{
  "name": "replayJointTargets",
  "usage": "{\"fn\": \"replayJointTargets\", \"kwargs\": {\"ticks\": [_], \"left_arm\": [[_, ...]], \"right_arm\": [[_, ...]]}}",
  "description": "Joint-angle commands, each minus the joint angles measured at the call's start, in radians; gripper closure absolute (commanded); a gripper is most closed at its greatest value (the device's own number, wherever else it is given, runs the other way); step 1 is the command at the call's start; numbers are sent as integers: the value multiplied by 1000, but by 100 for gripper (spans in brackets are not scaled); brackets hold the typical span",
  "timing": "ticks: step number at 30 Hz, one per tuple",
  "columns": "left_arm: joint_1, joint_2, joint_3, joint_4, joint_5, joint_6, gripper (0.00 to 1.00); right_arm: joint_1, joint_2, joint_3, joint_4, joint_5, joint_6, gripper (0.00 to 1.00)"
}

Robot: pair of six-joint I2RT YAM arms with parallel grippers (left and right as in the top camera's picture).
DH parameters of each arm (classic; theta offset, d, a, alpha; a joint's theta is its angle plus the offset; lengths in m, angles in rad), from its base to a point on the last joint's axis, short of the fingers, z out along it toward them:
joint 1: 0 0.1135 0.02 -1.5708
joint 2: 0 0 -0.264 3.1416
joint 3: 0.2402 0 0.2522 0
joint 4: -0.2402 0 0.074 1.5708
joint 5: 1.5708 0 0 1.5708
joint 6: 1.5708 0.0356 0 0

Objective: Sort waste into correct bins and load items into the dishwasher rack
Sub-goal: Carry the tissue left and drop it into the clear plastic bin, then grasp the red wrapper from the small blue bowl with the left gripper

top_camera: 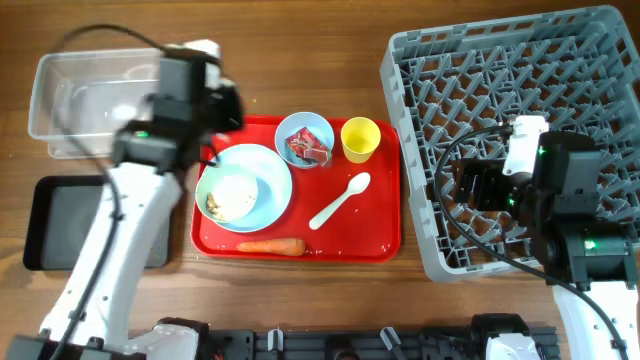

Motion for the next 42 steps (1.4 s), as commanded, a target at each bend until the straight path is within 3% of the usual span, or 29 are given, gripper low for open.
{"fn": "replayJointTargets", "kwargs": {"ticks": [1,5,6,8,10,14,16,20,22,26,29,35,37,38,42], "left_arm": [[152,19,2,96,-33,8,96],[287,135,2,214,-32,4,96],[296,154,2,227,-32,4,91],[304,193,2,263,-32,5,44],[303,190,4,287,-21,5,25],[268,109,15,243,150,5,24],[167,95,15,170,229,5,24],[-55,157,14,67,230,13,23],[-174,207,14,11,222,76,23],[-435,292,14,-44,4,174,14],[-549,363,14,-44,-138,200,13],[-561,454,14,10,-276,201,24],[-561,455,14,21,-275,200,45],[-561,455,14,20,-275,200,67],[-561,455,14,13,-276,200,92]], "right_arm": [[5,5,21,3,17,-4,0],[5,5,21,3,16,-3,0],[5,5,21,3,17,-3,1],[5,5,21,3,16,-3,0],[5,5,21,3,16,-3,0],[5,5,21,3,16,-3,0],[5,5,21,3,16,-3,0],[5,5,21,2,16,-3,0],[5,5,21,2,17,-3,0],[5,5,21,2,16,-2,0],[5,5,21,-2,16,-3,0],[5,5,21,-2,17,-2,0],[5,5,21,-2,17,-2,0],[5,5,21,-2,17,-3,1],[5,5,21,-2,17,-2,0]]}}
